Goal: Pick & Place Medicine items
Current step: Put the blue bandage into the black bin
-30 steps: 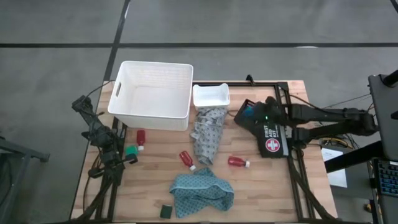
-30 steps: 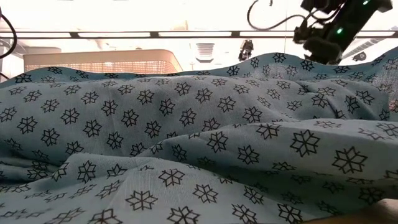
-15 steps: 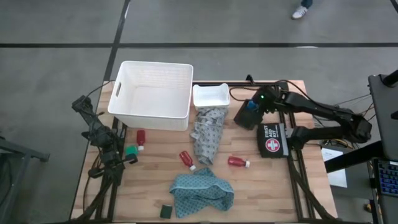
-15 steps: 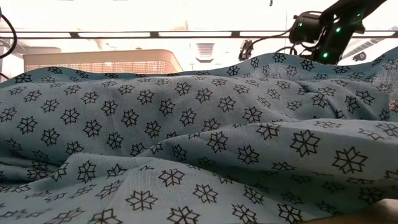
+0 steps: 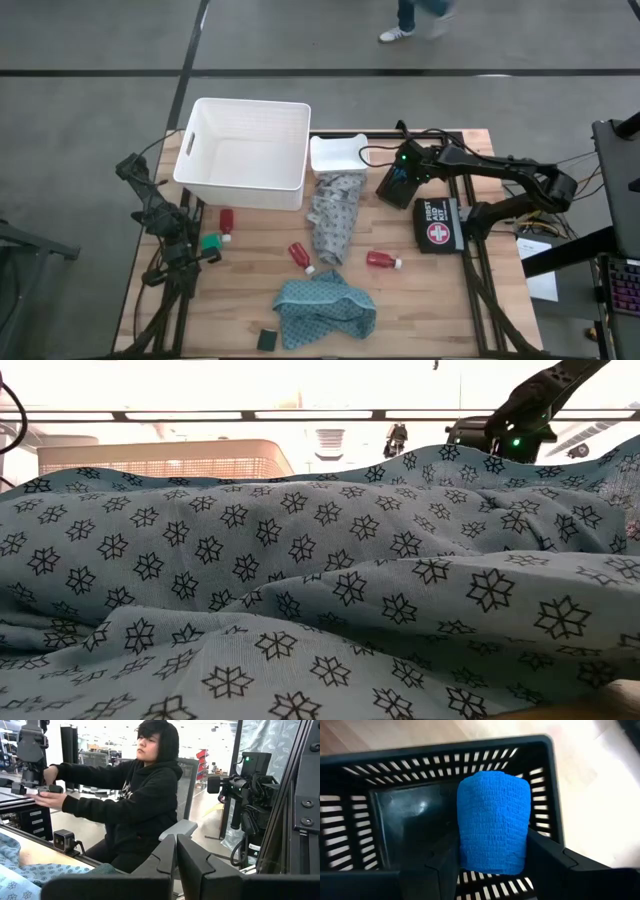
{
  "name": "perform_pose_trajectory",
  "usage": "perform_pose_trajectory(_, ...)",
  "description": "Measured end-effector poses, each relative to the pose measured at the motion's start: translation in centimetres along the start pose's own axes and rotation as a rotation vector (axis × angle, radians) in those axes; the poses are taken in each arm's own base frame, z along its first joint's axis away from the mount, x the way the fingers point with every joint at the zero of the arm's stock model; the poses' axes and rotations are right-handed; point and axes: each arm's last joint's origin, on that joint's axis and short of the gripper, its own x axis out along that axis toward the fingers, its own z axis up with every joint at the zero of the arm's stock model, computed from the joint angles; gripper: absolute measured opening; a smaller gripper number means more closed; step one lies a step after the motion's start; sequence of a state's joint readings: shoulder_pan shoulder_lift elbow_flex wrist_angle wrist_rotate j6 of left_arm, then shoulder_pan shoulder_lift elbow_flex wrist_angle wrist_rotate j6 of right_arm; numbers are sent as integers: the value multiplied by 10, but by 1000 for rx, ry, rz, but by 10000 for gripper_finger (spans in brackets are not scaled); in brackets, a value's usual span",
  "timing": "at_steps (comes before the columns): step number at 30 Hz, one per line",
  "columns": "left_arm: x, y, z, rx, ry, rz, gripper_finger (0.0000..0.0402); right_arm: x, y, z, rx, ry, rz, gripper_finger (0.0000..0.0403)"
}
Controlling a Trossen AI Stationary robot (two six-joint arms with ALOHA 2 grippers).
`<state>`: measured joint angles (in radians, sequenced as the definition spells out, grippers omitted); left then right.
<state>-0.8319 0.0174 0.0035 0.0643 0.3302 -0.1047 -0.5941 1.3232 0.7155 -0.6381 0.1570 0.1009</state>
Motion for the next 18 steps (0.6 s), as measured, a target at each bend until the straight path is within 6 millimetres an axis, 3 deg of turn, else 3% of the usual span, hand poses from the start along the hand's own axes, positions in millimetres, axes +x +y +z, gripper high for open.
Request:
perform_pose_trajectory(8,0,0,0,0,0,0,23,16,2,-1,-7,70,-8,185)
perform_pose_trajectory(18,0,0,0,0,0,0,23,17,3,0,-6,66,-6,186)
